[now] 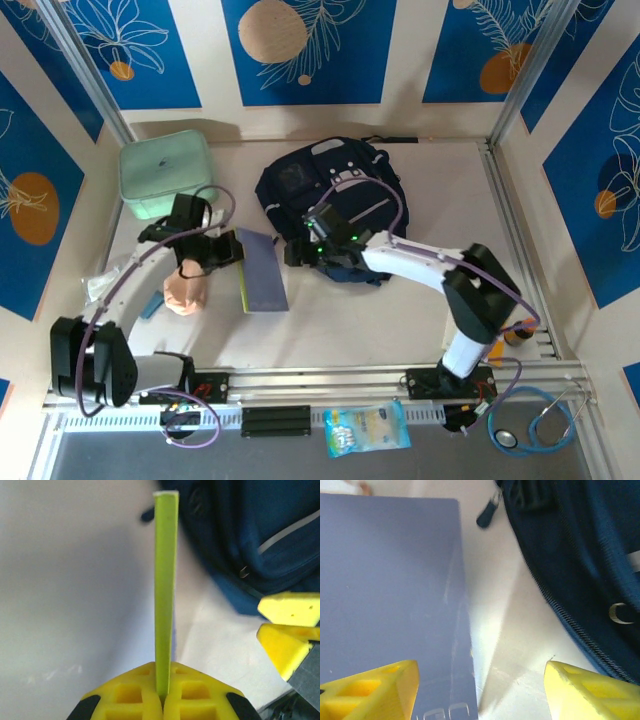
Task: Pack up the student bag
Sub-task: Pick up the book from the bottom-center of the table, then pass the book.
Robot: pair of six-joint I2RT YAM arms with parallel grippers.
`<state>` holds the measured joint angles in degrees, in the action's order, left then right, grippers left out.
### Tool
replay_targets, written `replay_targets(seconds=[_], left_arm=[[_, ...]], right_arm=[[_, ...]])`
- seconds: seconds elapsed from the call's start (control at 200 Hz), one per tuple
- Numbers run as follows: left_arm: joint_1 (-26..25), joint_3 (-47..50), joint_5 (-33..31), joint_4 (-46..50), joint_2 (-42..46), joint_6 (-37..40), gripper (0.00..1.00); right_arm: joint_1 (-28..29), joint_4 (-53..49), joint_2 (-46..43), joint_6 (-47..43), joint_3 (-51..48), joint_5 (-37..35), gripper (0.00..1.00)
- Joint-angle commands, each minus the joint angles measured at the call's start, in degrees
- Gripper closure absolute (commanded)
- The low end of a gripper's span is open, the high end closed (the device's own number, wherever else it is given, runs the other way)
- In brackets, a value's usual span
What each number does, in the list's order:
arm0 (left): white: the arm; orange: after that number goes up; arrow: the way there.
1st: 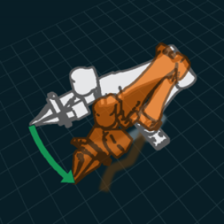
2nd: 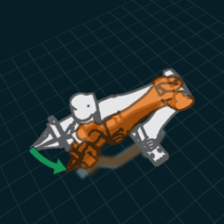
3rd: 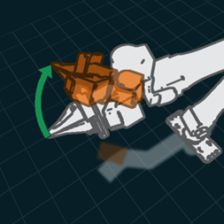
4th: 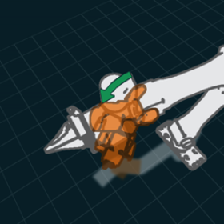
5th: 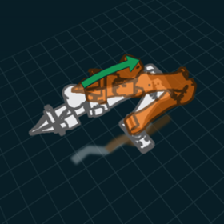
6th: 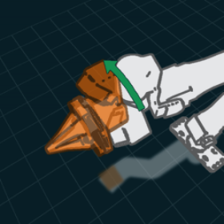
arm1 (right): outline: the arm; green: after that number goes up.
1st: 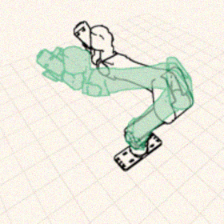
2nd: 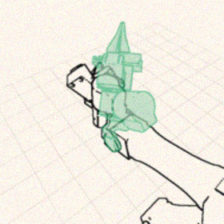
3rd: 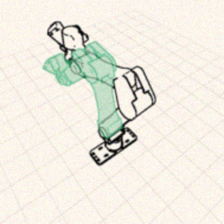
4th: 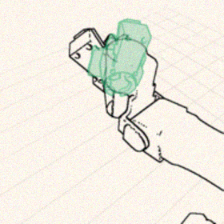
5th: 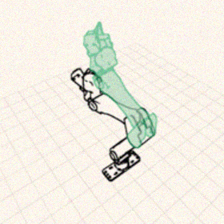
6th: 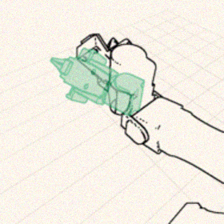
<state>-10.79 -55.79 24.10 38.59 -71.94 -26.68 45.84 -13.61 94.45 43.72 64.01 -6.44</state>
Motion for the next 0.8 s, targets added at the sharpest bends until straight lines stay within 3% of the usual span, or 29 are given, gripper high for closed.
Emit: replay_targets(seconds=[0.0, 0.26, 0.415, 0.585, 0.7, 0.795], left_arm=[[-0.4, -6.1, -1.7, -2.5, 2.7, -4.6, 1.0], [-0.7, -5.0, 4.1, -33.3, -1.3, -26.6, 1.0], [-2.8, -4.1, 2.0, -48.4, -6.9, -38.2, 1.0], [-6.3, -2.8, -1.8, -58.8, -11.3, -47.0, 1.0], [-8.9, -2.4, -2.4, -64.4, -14.1, -51.5, 1.0], [-10.3, -2.5, -2.8, -67.0, -15.7, -53.3, 1.0]], right_arm=[[-3.1, 3.7, -5.6, 1.4, -3.4, -1.3, 0.29], [-13.5, 9.8, -15.6, 7.0, -10.7, 7.6, 0.22], [-18.8, 20.7, -19.8, 15.0, -17.2, 15.3, 0.16], [-20.9, 30.1, -20.3, 24.1, -21.3, 19.6, 0.11], [-21.7, 45.1, -17.6, 32.7, -23.7, 24.5, 0.08], [-21.7, 51.2, -15.1, 37.5, -23.5, 25.0, 0.06]])
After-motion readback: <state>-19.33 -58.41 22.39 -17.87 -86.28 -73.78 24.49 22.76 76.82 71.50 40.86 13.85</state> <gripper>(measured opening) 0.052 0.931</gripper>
